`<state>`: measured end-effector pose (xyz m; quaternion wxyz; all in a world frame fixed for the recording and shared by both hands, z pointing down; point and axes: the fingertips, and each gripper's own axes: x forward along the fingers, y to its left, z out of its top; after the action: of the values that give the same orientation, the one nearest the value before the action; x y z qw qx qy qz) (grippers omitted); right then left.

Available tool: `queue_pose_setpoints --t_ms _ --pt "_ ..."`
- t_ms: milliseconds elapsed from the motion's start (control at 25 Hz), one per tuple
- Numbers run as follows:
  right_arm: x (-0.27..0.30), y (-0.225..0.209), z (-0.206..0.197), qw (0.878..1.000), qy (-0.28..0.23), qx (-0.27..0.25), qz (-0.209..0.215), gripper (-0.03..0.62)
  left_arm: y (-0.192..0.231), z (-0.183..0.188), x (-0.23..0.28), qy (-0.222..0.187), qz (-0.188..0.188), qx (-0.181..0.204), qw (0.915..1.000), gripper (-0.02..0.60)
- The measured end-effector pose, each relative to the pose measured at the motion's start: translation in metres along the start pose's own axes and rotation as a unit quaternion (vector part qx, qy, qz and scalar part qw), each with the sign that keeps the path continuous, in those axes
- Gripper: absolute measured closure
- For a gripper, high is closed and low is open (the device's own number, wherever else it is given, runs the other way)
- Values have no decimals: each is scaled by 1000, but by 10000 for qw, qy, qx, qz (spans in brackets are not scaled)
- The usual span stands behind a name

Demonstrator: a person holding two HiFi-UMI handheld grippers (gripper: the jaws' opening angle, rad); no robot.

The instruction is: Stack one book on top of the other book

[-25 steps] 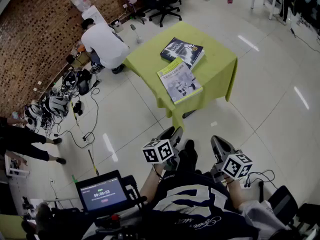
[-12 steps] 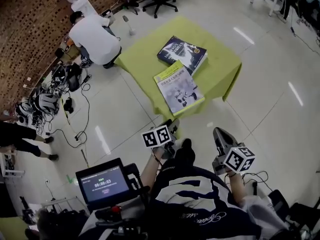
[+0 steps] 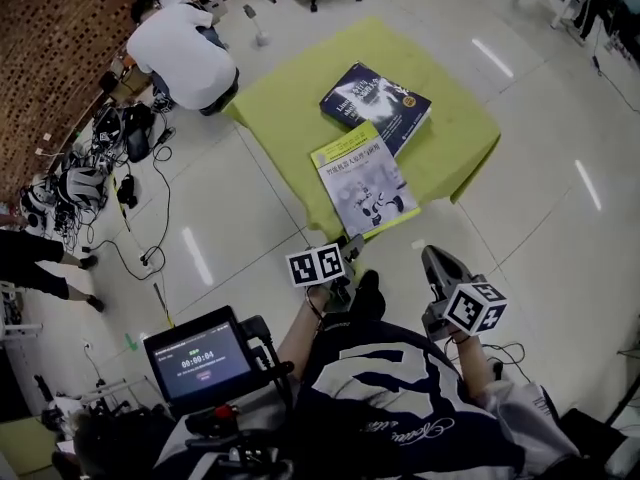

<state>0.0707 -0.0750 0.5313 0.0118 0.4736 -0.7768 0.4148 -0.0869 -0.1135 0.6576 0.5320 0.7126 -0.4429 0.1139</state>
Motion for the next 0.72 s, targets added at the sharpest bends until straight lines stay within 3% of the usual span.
queue_pose_setpoints --t_ms 160,360,600,640,680,720 --pt "19 -8 -7 9998 191 61 16 605 -1 4 11 22 -53 -187 9998 380" --pt "35 -28 -21 9988 481 83 -57 603 4 10 11 -247 -253 -870 9956 380" --pt "70 -73 -39 9969 745 214 -102 603 3 10 11 -173 -174 -814 9964 382" --pt "79 -80 -38 9966 739 346 -67 578 4 10 12 -163 -173 -804 9965 382" --pt "87 -86 -38 9960 749 490 -30 466 5 10 13 -155 -160 -809 9965 382" --pt "96 -93 -38 9950 773 634 -9 414 7 10 14 -148 -120 -821 9964 385"
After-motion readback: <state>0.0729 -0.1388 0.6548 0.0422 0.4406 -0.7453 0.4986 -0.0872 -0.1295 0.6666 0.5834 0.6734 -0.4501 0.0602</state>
